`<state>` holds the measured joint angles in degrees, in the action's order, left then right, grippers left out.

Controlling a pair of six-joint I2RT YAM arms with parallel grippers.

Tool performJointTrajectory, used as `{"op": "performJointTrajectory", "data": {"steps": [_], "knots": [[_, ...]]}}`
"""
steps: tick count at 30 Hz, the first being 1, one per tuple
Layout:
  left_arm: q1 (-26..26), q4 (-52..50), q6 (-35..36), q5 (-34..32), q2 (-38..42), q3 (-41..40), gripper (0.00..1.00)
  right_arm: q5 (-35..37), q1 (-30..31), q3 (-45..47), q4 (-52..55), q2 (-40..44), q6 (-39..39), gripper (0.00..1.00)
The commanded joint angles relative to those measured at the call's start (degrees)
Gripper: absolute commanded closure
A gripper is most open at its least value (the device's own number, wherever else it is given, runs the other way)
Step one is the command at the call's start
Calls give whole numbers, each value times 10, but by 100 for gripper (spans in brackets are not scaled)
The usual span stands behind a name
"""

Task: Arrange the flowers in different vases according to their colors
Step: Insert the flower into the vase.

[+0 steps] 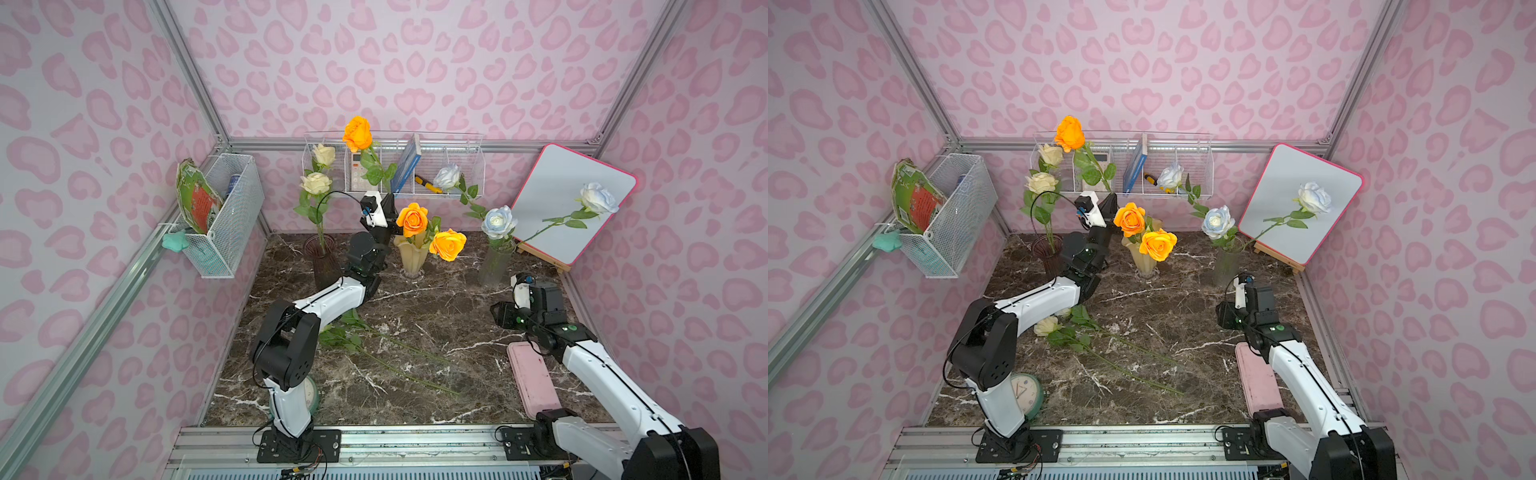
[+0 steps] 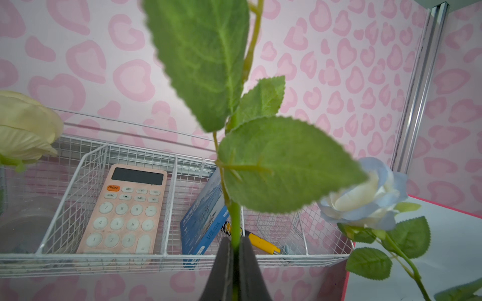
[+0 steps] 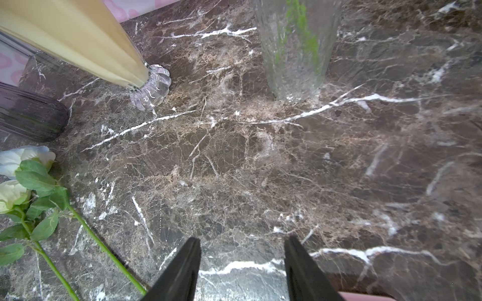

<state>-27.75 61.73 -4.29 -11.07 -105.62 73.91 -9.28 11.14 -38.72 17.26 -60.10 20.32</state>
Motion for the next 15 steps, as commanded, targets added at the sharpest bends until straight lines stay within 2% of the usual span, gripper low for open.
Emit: {"op": "performJointTrajectory", "data": {"steps": [1,2,4,5,13,15], "knots": [[-4,-3,21,8,-4,-3,91,-1,0,2,-7,5,-4,45],[-6,-5,23,9,-4,-3,89,-1,-1,2,-7,5,-4,45],[-9,-2,28,8,-4,-10,76,0,0,2,-6,7,-4,45],[-11,0,31,7,-5,-13,73,0,1,2,-6,8,-4,45],[-14,-17,33,1,5,-22,69,-1,0,3,-7,9,-2,45],[-15,-30,34,4,11,-22,64,-1,0,3,-7,10,-2,45]]}}
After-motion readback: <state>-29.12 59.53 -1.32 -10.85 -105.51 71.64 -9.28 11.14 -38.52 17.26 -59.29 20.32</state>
